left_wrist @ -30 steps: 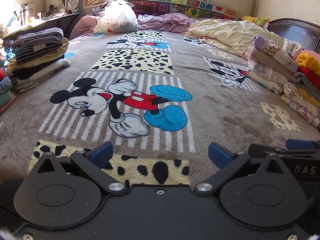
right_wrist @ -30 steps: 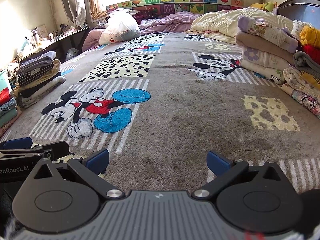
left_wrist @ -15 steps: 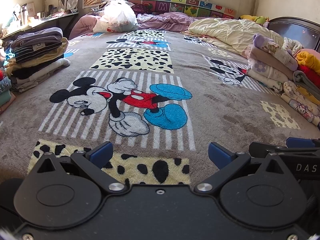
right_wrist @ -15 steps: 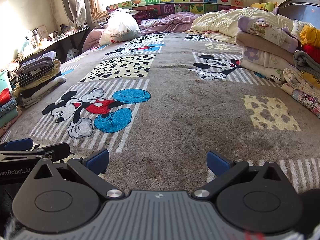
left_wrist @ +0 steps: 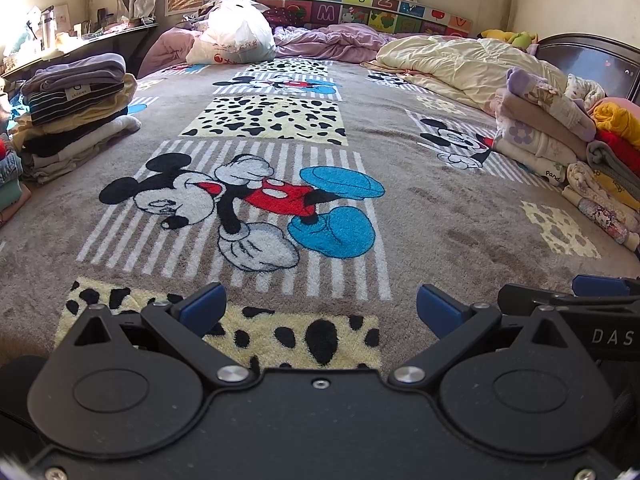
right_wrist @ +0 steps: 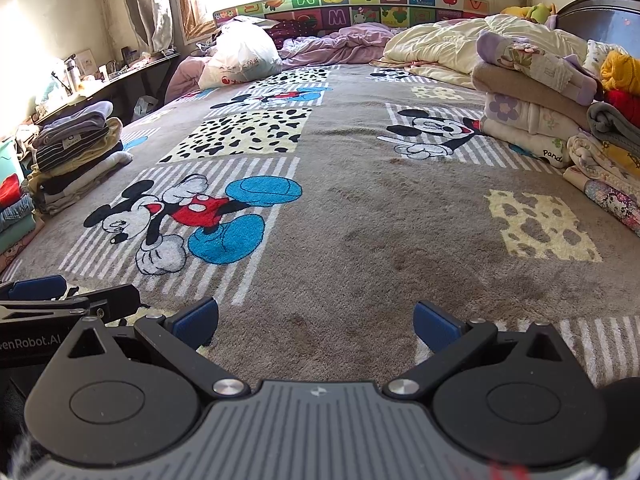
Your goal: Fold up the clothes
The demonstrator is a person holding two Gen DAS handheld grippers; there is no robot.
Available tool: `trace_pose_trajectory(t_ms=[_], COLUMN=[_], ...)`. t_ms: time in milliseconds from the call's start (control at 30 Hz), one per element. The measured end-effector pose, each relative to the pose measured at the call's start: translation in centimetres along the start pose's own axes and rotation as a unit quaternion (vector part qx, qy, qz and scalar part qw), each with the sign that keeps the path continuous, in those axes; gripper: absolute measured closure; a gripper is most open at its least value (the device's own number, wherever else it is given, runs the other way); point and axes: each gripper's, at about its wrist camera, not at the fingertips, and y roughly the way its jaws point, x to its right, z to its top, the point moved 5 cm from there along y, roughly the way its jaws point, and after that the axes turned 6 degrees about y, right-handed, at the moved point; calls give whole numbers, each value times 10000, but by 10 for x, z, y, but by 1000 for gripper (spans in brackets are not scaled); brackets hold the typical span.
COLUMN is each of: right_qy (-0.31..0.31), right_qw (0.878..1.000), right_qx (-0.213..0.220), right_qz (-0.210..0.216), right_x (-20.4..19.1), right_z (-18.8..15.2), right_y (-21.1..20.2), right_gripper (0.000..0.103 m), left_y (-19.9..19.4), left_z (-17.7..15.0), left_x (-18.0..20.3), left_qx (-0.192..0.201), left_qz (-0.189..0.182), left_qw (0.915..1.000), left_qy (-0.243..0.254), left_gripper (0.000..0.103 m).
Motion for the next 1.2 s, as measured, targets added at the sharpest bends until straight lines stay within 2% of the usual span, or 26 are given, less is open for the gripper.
trace_pose_trajectory(t_ms=[467,800,1000,1100,1200], right_qy=[-6,20,265,160,103], right_qw=[10000,9996,9950,9927,9902], right_qx=[-19,19,56,174,308], right_qz=[1,283,960,1181,1360], right_x=[-2,-4,-12,-23,-31], right_z=[-1,2,18,34,55], right_y=[1,7,19,23,29], right_gripper=[0,0,0,0,0], left_y=[4,9,5,1,-3], left_z=[-1,-2,11,25,39], left_x=[-5,-12,-53,-94,-139], left_qx=[-45,-97,105,391,599], left_qz=[-33,-67,161,482,899], left_qw=[10000,9997,9966,9905,9836], left_qy=[-71,-237,-798,-1229,-1446], left_gripper=[0,0,0,0,0])
